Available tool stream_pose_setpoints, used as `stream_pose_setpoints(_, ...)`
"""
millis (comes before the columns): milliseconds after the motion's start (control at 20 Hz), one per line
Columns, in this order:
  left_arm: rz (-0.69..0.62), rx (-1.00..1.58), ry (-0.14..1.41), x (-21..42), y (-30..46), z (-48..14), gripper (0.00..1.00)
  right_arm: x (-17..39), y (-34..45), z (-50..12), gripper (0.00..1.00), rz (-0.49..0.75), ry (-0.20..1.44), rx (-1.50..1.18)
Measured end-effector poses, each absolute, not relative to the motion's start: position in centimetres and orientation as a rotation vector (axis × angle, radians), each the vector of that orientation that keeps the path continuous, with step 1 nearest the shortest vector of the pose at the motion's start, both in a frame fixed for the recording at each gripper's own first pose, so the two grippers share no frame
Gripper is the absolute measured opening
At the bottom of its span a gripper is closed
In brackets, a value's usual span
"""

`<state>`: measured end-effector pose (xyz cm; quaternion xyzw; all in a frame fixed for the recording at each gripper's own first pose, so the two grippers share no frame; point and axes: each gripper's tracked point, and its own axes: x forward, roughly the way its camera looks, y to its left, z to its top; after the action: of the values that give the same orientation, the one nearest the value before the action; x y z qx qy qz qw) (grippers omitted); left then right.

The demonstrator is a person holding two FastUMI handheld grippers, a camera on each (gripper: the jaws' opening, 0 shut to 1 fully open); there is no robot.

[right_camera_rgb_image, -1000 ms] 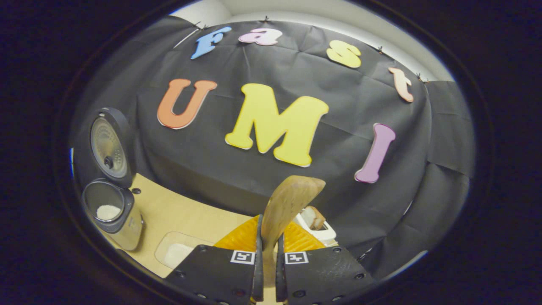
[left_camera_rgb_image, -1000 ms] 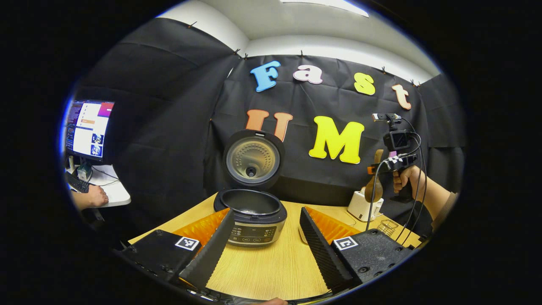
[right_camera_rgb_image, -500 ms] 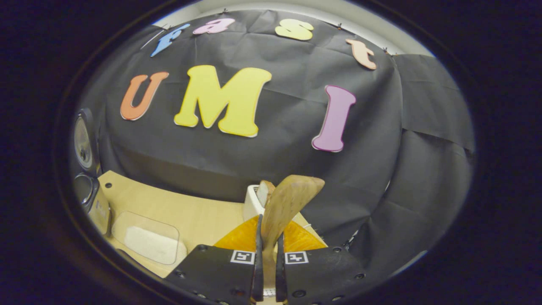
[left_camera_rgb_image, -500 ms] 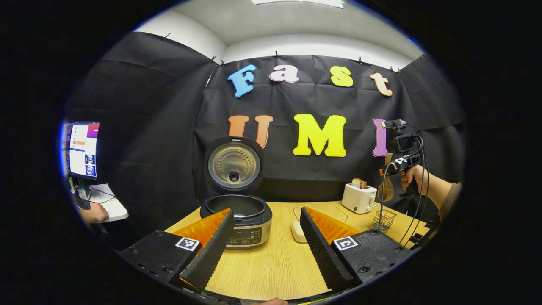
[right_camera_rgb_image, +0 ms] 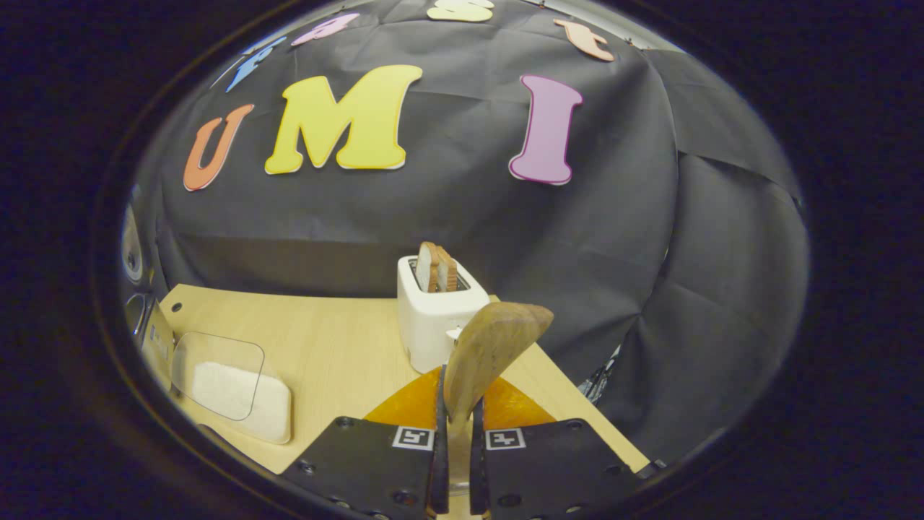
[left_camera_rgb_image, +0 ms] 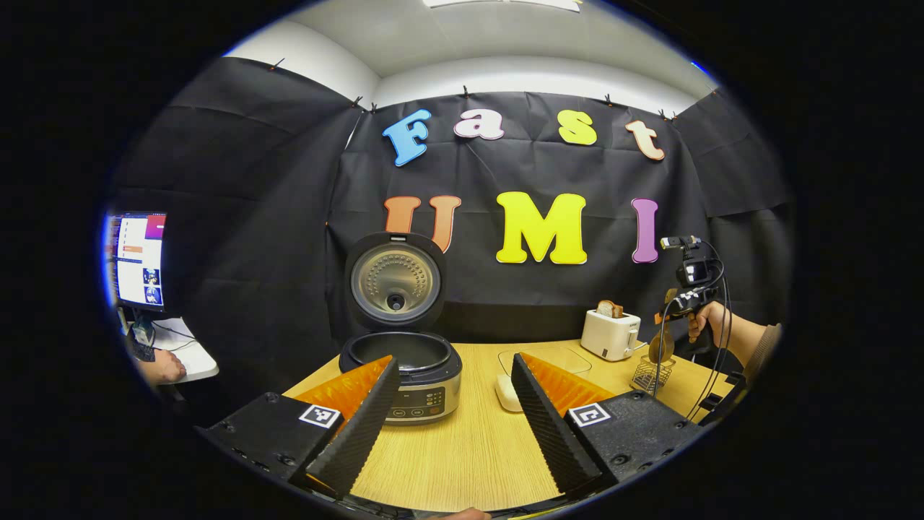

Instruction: Close the left gripper, press the button to open the rice cooker; take a wooden spoon from the chopstick holder with the right hand, scoop a spoonful of rice and pour it into the rice cooker, then put the wooden spoon back into the chopstick holder.

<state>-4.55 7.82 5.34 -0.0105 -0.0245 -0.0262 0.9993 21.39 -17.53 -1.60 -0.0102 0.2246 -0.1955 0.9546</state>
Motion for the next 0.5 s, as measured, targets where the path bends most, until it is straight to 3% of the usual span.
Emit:
stream_pose_setpoints(250, -0.045, -0.027, -0.040, -4.5, 8.2, 5.1, 0.99, 21.7, -17.5, -2.7, 0.13, -0.397, 0.486, -0.011)
stream_pose_setpoints(350, -0.045, -0.029, -0.040, -4.5, 8.2, 5.1, 0.99, 21.6, -17.8, -2.8, 0.21, -0.399, 0.490, -0.003)
stream_pose_setpoints(500, -0.048, -0.032, -0.045, -4.5, 8.1, 5.3, 0.99, 21.4, -18.7, -2.8, 0.22, -0.427, 0.494, 0.043)
